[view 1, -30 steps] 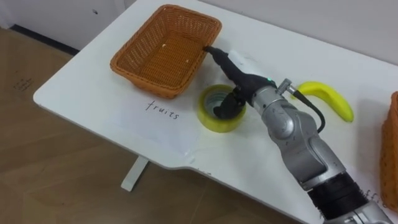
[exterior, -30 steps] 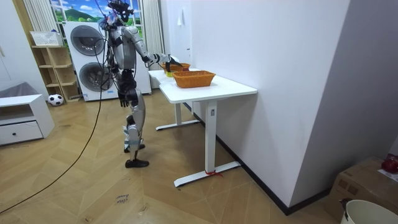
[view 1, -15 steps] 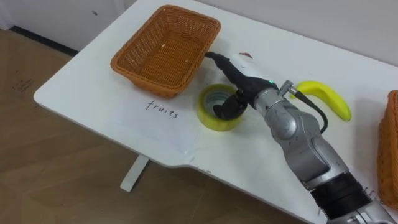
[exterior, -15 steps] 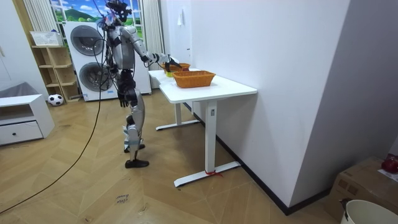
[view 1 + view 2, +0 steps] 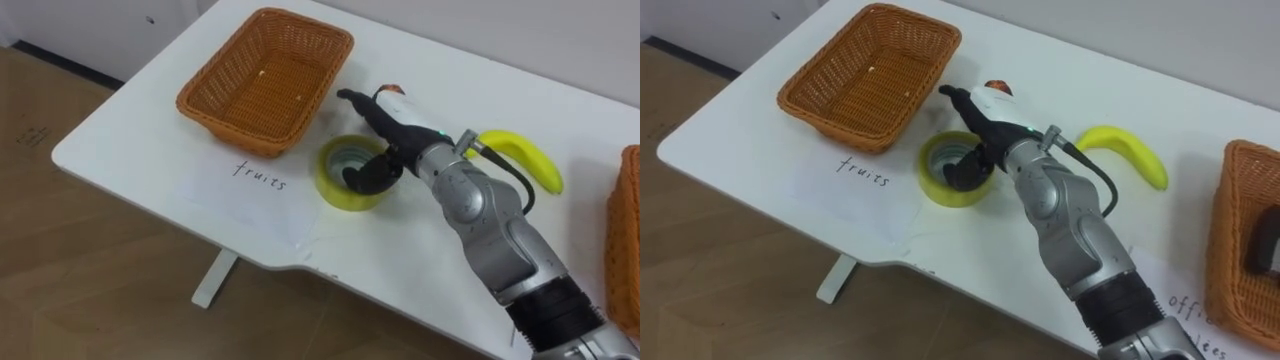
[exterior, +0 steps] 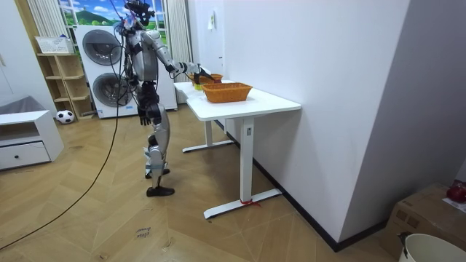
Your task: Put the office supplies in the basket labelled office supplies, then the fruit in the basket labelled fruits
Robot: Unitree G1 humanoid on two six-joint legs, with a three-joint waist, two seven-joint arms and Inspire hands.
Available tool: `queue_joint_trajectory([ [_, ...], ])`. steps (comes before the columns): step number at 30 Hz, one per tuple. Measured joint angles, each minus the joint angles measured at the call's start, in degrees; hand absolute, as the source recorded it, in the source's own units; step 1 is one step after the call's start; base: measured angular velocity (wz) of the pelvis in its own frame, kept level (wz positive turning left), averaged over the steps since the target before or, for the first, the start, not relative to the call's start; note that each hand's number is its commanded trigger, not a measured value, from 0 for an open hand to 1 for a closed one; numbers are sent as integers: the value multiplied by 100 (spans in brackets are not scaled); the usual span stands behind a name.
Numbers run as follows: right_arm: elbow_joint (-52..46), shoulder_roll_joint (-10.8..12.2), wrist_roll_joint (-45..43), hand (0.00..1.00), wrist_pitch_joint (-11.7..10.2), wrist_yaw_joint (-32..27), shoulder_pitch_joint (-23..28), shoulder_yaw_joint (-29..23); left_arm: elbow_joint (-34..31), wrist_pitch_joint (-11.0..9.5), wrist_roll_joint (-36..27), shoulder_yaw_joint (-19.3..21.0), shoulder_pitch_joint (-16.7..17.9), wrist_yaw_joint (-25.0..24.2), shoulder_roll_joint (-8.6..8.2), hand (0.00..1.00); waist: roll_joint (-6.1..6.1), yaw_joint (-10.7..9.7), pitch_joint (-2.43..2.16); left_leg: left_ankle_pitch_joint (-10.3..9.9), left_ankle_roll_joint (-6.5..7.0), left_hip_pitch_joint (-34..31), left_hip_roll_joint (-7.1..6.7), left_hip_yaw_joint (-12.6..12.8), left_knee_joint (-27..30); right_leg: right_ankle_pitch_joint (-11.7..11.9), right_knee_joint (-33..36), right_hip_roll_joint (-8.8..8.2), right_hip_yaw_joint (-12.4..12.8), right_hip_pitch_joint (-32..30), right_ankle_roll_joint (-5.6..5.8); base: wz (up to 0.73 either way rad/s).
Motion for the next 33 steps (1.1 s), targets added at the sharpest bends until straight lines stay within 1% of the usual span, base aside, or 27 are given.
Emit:
queue_joint_trajectory([
  [6, 0, 0, 0, 0, 16, 52, 4, 0, 0, 23, 4, 2, 2, 32, -15, 0, 7, 4, -2, 0, 0, 21, 0, 2, -9, 0, 1, 0, 0, 12, 0, 0],
  [11, 0, 3, 4, 0, 67, 70, 6, 1, -5, 47, 20, 2, 0, 34, -20, 0, 16, -7, -15, 0, 0, 39, 0, -1, -9, 0, 0, 0, -4, 30, 0, 0],
  [14, 0, 4, 1, 0, 118, 245, 9, -2, -38, 92, 39, 8, 4, 32, -24, 0, 30, -6, -21, 0, 0, 72, 0, -10, -13, 0, -1, -1, -14, 71, 0, 0],
  [20, 140, 8, 65, 1, 133, 689, 8, -118, -64, 153, 30, 59, -23, 8, -31, 0, 37, -3, -21, 0, 0, 105, 4, -6, -11, 0, -3, 1, -20, 96, 0, 0],
  [21, 180, 8, 126, 87, 137, 756, 8, -128, -60, 162, 6, 59, -30, -14, -18, 0, 35, -3, -22, 0, 0, 104, 6, -5, -11, 0, -3, 3, -22, 96, 0, 0],
  [22, 238, 8, 203, 100, 138, 825, 8, -133, -61, 165, 4, 59, -50, -28, -9, 0, 31, -4, -25, 0, -1, 105, 8, -4, -11, 0, -1, 4, -26, 96, 0, 0],
  [26, 352, 12, 270, 100, 143, 1036, 12, -171, -61, 169, 10, 60, -61, -95, 24, 0, 13, 2, -39, 3, -6, 103, 10, -3, -9, 0, 2, 7, -38, 103, 0, 0],
  [29, 393, 32, 275, 100, 191, 989, -5, -251, -61, 176, 18, 59, -73, -130, 40, 0, 9, 6, -42, 3, -6, 77, 10, -24, -9, 0, 2, 7, -85, 116, -1, 3],
  [33, 630, 26, 452, 100, 240, 975, -167, -347, -51, 181, 8, 57, -80, -133, 54, 0, 4, 11, -44, 4, -8, 98, 10, -79, 21, 1, -6, 8, -189, 166, -1, 7],
])
